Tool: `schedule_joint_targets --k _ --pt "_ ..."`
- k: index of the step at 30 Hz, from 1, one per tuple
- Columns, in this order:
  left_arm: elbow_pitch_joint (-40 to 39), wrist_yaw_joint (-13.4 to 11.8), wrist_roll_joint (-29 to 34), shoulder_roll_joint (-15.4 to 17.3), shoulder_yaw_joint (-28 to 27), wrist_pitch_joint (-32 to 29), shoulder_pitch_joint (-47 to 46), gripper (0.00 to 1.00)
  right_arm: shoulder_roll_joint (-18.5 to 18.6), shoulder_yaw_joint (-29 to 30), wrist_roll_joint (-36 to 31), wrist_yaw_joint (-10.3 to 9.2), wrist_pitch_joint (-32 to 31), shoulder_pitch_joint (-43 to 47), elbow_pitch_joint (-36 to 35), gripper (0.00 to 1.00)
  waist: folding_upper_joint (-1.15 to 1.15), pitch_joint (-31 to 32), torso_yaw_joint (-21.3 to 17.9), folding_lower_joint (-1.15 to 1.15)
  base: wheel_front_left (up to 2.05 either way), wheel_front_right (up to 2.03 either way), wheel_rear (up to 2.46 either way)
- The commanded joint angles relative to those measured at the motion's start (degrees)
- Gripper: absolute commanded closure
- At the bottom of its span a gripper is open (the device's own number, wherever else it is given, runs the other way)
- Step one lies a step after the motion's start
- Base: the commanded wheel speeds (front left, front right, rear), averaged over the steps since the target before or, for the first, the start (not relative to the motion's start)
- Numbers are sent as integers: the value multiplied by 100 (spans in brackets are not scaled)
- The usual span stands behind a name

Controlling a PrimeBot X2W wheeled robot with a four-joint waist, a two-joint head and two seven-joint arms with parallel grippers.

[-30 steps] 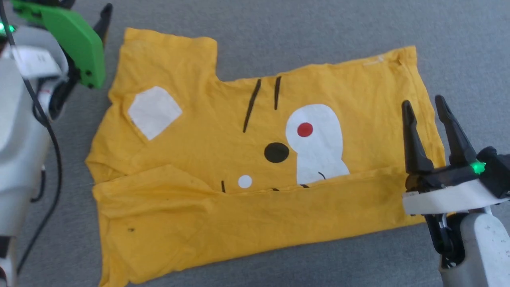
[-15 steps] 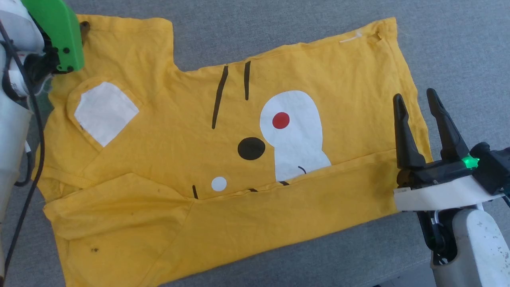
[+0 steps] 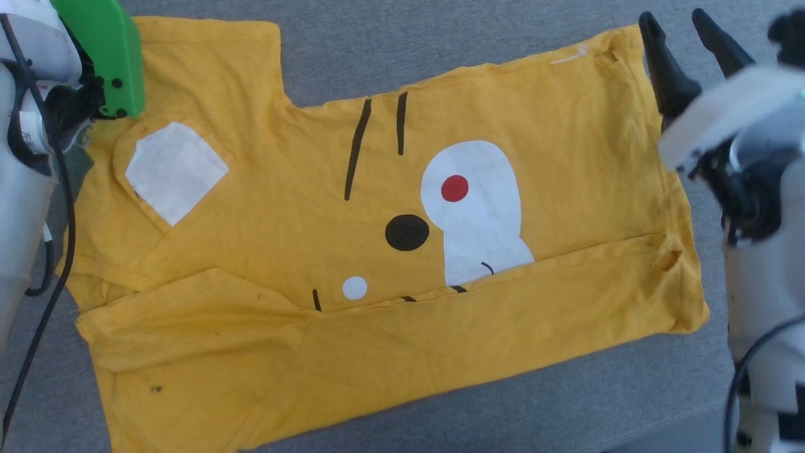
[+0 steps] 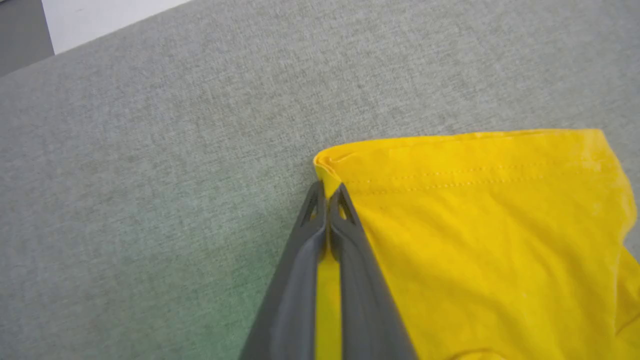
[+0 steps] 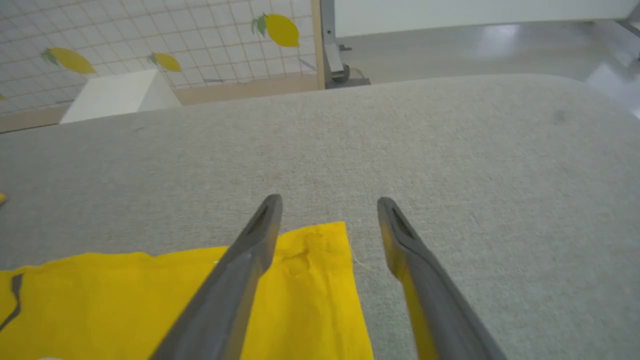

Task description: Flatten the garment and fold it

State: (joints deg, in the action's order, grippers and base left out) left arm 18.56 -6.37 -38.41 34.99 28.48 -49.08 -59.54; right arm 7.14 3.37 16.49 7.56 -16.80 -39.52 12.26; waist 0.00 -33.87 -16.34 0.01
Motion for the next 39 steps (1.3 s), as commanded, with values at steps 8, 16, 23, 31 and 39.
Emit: schedule_joint_targets --k 8,16,23,31,39 --pt "-18 58 -91 -104 93 83 158 100 -176 416 -626 -8 -2380 -1154 1323 0 0 -54 247 -1 0 0 0" --pt "50 168 -91 -157 102 356 124 100 -211 417 -1198 -8 -3330 -1448 1488 100 0 -55 363 -1 0 0 0" --pt "110 344 -17 -234 -44 1399 220 100 -171 384 -1115 -8 -2856 -1194 1219 100 0 172 470 -1 0 0 0" --pt "-497 491 -177 -345 -361 3267 1541 100 191 -68 -484 -8 -968 90 720 100 0 1010 718 -1 0 0 0" --pt "-1726 4 -509 -348 -727 4308 3698 100 652 -404 -27 -8 686 1492 343 100 0 1877 990 -1 0 0 0"
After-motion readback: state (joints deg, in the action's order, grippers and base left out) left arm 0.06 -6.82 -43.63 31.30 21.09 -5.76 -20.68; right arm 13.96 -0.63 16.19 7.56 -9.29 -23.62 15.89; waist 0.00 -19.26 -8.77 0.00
